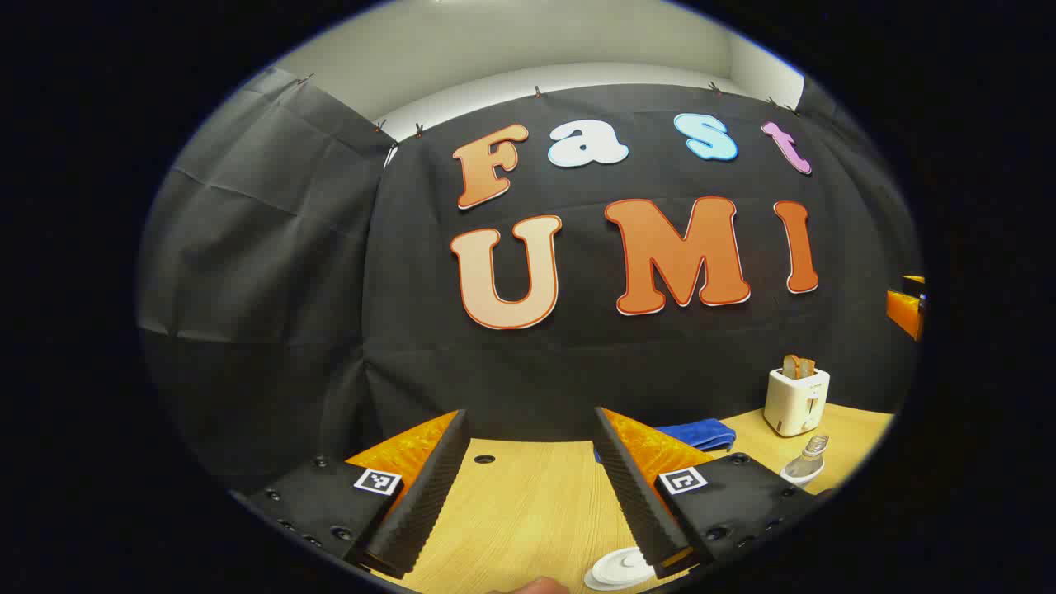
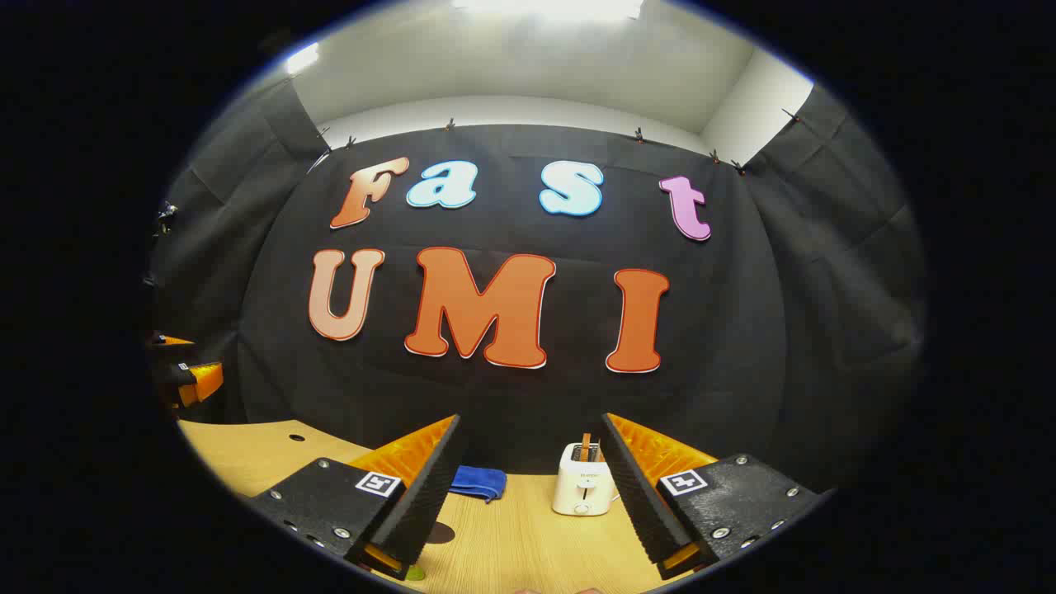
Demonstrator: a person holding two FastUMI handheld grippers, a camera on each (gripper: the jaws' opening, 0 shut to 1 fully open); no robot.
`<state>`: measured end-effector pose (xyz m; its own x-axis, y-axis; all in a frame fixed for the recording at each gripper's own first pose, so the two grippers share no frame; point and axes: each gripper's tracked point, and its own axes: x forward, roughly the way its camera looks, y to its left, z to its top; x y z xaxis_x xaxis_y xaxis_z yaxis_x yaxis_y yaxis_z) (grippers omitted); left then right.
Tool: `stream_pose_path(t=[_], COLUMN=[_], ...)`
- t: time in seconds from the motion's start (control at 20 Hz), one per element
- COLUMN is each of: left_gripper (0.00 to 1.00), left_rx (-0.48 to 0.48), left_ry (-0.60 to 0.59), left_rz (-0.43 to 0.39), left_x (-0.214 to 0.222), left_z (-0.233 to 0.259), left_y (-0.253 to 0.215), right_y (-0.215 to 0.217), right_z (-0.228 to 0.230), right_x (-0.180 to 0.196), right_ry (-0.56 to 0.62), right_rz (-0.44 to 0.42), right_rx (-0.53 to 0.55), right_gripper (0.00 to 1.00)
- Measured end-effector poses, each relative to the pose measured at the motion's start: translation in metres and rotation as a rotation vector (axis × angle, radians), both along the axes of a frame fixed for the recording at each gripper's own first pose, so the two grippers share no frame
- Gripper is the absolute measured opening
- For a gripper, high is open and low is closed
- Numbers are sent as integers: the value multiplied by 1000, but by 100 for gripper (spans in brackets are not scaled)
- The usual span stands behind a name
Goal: Open the teacup lid with one hand, grasp the water bottle and pour water into the teacup with the other hand; after pouring, place the water bottle on the coaster and then close the teacup lid.
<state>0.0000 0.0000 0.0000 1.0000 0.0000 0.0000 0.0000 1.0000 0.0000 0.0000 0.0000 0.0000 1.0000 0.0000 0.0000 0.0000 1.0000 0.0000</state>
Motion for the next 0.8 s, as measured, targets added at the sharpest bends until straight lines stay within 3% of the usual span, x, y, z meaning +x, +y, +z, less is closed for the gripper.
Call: stream_pose_path(t=[0.8], left_gripper=[98], left_rx=[-80], left_ry=[-42], left_rz=[20], left_x=[-4], left_z=[13], left_y=[3], right_y=[7], right_z=[7], right_x=[-10], right_ry=[-7], right_rz=[43], right_rx=[23], right_gripper=[98])
